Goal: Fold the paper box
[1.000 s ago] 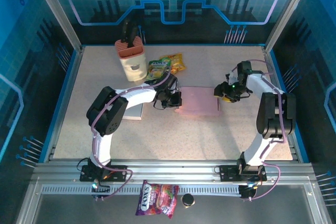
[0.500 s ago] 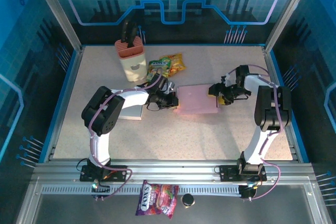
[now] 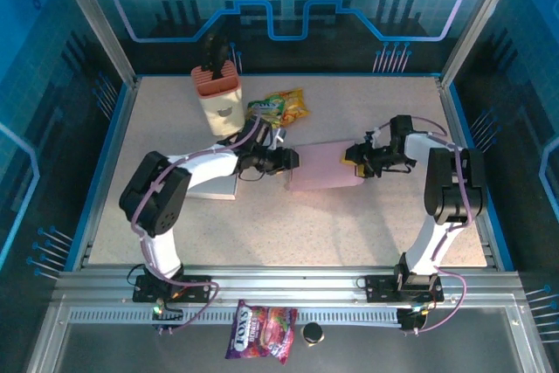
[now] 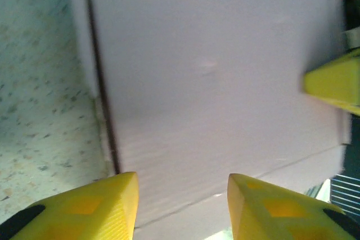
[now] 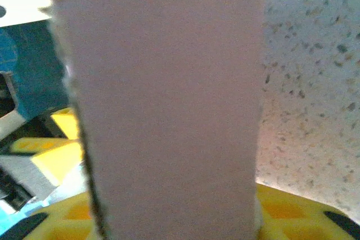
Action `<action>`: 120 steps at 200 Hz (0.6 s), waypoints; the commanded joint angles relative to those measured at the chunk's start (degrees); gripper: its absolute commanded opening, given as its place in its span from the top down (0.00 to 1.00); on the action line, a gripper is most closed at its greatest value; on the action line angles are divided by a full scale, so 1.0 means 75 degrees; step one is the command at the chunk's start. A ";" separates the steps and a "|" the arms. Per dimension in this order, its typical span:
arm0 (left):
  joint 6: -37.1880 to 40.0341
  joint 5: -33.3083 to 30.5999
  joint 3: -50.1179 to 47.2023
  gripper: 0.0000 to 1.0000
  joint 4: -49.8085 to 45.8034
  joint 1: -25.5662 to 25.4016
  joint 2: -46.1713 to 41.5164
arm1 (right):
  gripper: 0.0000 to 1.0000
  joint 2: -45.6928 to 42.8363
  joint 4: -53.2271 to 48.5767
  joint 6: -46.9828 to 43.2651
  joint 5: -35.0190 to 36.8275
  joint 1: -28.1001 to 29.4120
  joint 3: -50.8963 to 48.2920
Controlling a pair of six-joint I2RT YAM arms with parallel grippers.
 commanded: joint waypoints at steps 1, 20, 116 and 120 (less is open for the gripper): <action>0.0603 -0.0144 -0.0043 0.52 0.0334 0.0027 -0.0894 | 0.58 -0.0424 0.0247 0.1020 -0.0490 -0.0035 -0.0387; 0.1226 -0.0085 -0.0302 0.49 0.0765 0.0013 -0.1568 | 0.63 -0.0682 0.0496 0.1867 -0.0719 -0.0149 -0.0684; 0.8142 -0.1346 -0.0713 0.27 -0.2297 -0.1673 -0.3212 | 0.68 -0.1709 -0.0782 0.4861 -0.1543 -0.0207 -0.0888; 0.8219 -0.1440 -0.0795 0.26 -0.2221 -0.1670 -0.3262 | 0.69 -0.1749 -0.0810 0.4932 -0.1588 -0.0211 -0.0952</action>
